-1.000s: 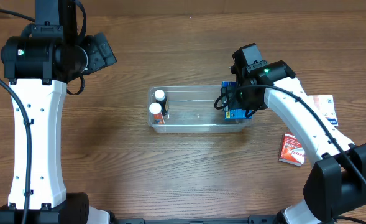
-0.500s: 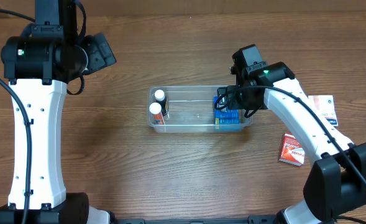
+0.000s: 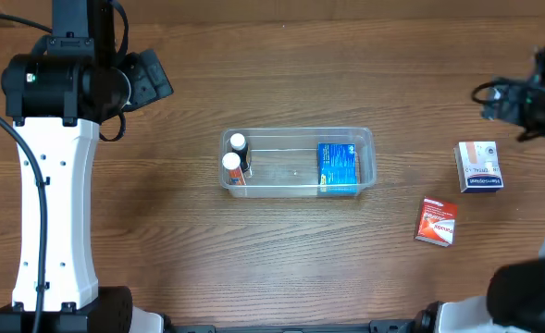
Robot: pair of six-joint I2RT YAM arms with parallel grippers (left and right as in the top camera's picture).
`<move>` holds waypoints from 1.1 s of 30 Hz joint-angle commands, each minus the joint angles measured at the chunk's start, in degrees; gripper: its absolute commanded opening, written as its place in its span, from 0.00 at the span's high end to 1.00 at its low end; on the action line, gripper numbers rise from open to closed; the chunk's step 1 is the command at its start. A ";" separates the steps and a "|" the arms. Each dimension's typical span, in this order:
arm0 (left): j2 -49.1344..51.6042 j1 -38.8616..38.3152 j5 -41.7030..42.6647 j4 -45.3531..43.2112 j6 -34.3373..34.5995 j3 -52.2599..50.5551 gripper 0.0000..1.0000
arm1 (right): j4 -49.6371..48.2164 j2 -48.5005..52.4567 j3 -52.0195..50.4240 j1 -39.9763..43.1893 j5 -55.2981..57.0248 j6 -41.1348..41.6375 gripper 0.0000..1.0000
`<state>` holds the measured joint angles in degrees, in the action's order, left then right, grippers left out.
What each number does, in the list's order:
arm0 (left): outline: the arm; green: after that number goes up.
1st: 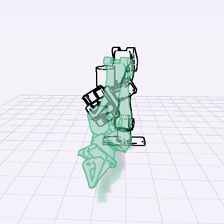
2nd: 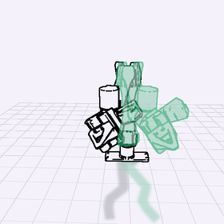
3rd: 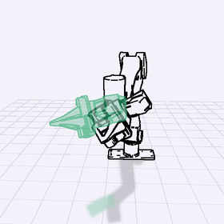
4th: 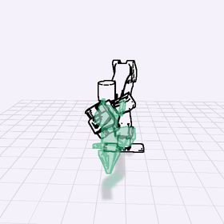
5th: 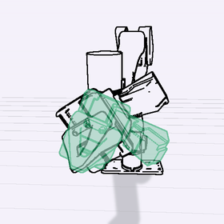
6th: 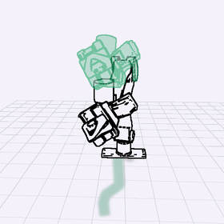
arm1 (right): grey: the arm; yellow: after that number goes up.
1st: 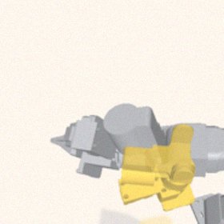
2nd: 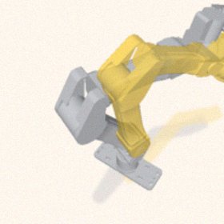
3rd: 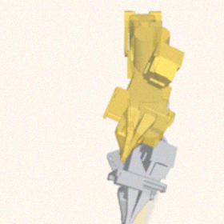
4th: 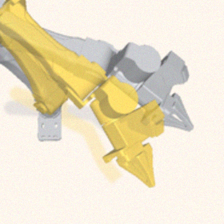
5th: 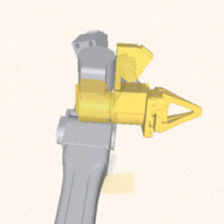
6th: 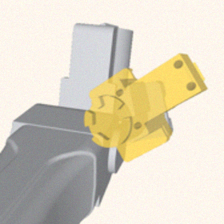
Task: Pack container
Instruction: 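Move the right gripper to the white Hansaplast box and grasp it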
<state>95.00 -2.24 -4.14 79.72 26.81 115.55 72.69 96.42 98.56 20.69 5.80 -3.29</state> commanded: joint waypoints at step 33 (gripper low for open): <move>0.24 0.07 -0.52 -1.09 -1.07 0.44 0.05 | -7.52 25.29 -8.59 5.97 -8.50 -17.51 0.21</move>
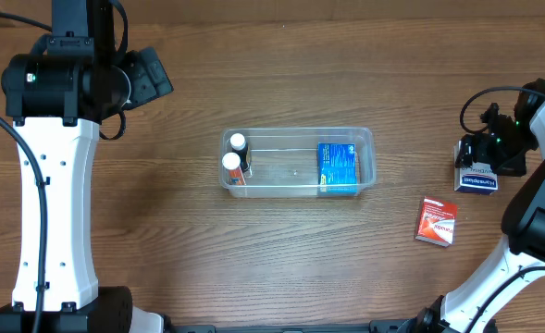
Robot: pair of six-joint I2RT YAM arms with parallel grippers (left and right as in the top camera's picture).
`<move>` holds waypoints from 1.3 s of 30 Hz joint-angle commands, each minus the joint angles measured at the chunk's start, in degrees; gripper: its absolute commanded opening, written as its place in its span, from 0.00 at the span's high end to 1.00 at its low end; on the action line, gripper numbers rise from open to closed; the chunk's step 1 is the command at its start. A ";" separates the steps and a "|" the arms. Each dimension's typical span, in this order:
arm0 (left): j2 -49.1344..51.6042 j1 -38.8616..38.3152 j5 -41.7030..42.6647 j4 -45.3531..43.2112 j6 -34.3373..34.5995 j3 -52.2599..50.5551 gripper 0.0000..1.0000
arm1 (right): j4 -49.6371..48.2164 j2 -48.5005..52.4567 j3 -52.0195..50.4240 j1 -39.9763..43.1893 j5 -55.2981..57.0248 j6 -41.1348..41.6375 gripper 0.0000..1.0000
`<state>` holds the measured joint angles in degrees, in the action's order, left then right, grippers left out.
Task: Pack container
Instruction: 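Move the right gripper to the white Hansaplast box and grasp it, then place the Hansaplast box upright in the container beside the blue box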
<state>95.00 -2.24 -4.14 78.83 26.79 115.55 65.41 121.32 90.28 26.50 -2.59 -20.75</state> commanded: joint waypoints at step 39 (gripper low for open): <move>0.24 0.07 -0.55 0.70 -2.62 0.44 0.03 | -2.36 -14.23 1.95 -57.46 -0.11 46.38 0.33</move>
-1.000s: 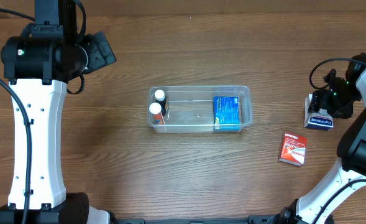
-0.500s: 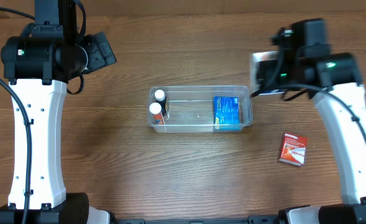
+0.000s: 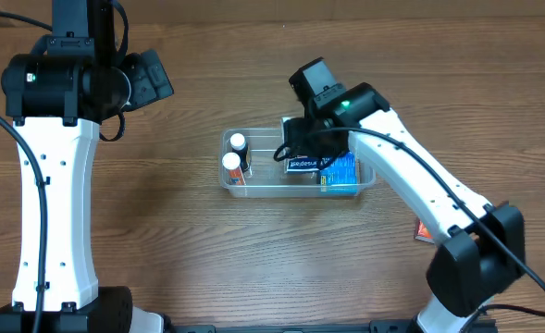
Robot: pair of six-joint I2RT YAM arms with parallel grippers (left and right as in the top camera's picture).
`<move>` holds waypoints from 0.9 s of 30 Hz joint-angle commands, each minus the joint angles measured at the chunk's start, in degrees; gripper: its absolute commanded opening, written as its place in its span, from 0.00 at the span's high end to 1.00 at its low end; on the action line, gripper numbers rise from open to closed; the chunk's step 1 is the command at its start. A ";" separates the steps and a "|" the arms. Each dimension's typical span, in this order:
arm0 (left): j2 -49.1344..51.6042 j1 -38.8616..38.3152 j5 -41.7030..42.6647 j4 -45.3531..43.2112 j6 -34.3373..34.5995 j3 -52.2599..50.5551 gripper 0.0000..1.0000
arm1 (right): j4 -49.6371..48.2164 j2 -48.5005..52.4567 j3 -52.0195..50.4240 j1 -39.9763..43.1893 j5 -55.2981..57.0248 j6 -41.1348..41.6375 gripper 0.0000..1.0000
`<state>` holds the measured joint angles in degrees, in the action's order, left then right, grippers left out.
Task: Pack container
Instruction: 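Place the Hansaplast box upright in the container beside the blue box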
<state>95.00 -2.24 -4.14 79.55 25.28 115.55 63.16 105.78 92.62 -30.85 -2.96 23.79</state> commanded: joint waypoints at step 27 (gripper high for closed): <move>0.22 0.09 -0.81 -0.04 -2.21 0.44 0.03 | -0.87 1.01 -2.47 0.55 4.04 1.92 0.08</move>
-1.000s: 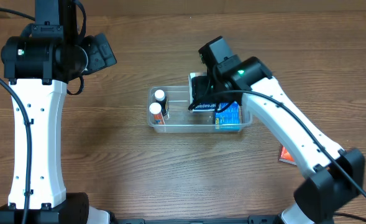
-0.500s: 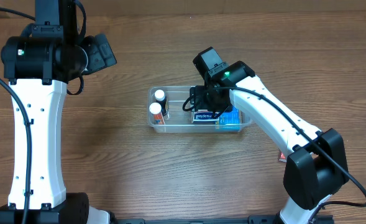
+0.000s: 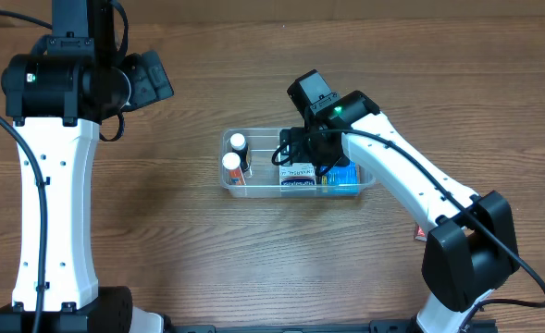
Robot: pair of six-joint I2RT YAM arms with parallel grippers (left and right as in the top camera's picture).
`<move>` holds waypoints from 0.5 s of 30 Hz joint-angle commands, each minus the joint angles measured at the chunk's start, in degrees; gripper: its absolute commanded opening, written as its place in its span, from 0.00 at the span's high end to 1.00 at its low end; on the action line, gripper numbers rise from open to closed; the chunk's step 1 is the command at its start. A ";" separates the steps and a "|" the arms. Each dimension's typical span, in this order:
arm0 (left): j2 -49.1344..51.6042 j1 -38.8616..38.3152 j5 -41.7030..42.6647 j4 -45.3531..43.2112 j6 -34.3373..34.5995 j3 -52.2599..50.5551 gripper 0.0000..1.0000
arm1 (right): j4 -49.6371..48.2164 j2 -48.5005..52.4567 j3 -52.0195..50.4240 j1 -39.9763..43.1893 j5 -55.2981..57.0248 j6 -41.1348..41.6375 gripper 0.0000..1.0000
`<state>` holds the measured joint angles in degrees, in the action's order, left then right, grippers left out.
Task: Pack container
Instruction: 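Place the Hansaplast box upright in the container beside the blue box, then move the right gripper to the red-and-white packet and grasp it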
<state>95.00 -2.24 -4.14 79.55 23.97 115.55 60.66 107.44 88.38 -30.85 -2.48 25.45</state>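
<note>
A clear plastic container [image 3: 365, 139] sits mid-table in the overhead view. At its left end stand two white-capped bottles [image 3: 234, 153], and a blue box [image 3: 346, 176] lies at its right end. Between them, against the near wall, lies a white and blue box [image 3: 297, 176]. My right gripper [image 3: 302, 155] hangs directly over that box, its fingers hidden by the wrist. My left gripper [image 3: 152, 79] is parked far off at the upper left, its fingers not distinguishable.
A red box [image 3: 417, 231] lies on the table to the right of the container, almost wholly covered by my right arm's forearm. The left arm's white column [image 3: 55, 213] runs along the left side of the table.
The white and blue box was edge-on under my right gripper over the container's middle. It now lies face-up lower in the container by the near wall, the gripper just above it.
The white and blue box first lay at the table's far right, beside the red box, with my right gripper near it. Then the gripper was on that box. Later it held the box over the container, where the box now lies. The left arm never moved.
</note>
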 commanded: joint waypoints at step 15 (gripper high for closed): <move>0.24 0.07 -0.79 -1.01 -1.29 0.44 0.03 | 26.73 -29.73 3.28 28.39 9.94 6.10 0.00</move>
<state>95.00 -2.24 -4.16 78.72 23.75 115.55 87.79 84.42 97.47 -3.01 7.68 30.89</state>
